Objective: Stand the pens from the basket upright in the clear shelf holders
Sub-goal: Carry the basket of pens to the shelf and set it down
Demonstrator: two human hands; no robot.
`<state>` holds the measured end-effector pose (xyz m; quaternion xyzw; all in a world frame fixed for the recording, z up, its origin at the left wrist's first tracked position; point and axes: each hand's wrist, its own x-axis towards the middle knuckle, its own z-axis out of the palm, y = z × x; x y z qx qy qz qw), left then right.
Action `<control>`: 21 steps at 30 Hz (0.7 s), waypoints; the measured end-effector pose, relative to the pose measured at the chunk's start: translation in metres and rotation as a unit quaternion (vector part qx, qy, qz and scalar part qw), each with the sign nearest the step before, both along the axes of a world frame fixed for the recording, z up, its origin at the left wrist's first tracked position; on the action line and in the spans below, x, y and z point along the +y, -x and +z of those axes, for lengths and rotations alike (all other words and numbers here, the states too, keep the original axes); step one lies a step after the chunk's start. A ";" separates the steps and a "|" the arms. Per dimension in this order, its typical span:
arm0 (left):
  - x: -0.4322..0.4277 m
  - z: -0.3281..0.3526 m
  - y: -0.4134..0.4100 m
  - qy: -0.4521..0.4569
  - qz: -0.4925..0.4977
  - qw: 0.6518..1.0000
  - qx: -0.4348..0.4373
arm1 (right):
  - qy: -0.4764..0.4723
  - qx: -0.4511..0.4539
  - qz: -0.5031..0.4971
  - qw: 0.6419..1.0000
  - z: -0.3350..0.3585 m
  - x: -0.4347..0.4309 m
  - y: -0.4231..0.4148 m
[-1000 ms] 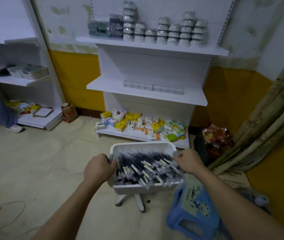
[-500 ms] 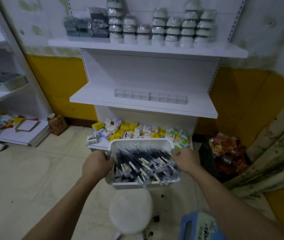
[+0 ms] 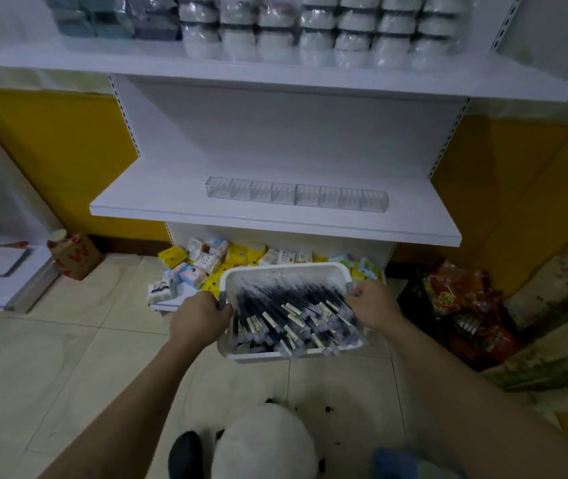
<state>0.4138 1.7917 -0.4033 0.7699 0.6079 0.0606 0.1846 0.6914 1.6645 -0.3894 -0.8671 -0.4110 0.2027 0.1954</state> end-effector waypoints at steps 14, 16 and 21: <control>0.179 -0.092 -0.044 0.188 -0.124 0.973 0.041 | 0.110 0.014 -0.109 0.988 -0.104 0.123 -0.008; 0.184 -0.105 -0.062 0.204 -0.116 0.971 0.051 | 0.123 0.023 -0.111 0.986 -0.121 0.132 -0.024; 0.178 -0.169 -0.115 0.235 -0.050 0.967 0.085 | 0.150 0.059 -0.091 0.983 -0.198 0.148 -0.080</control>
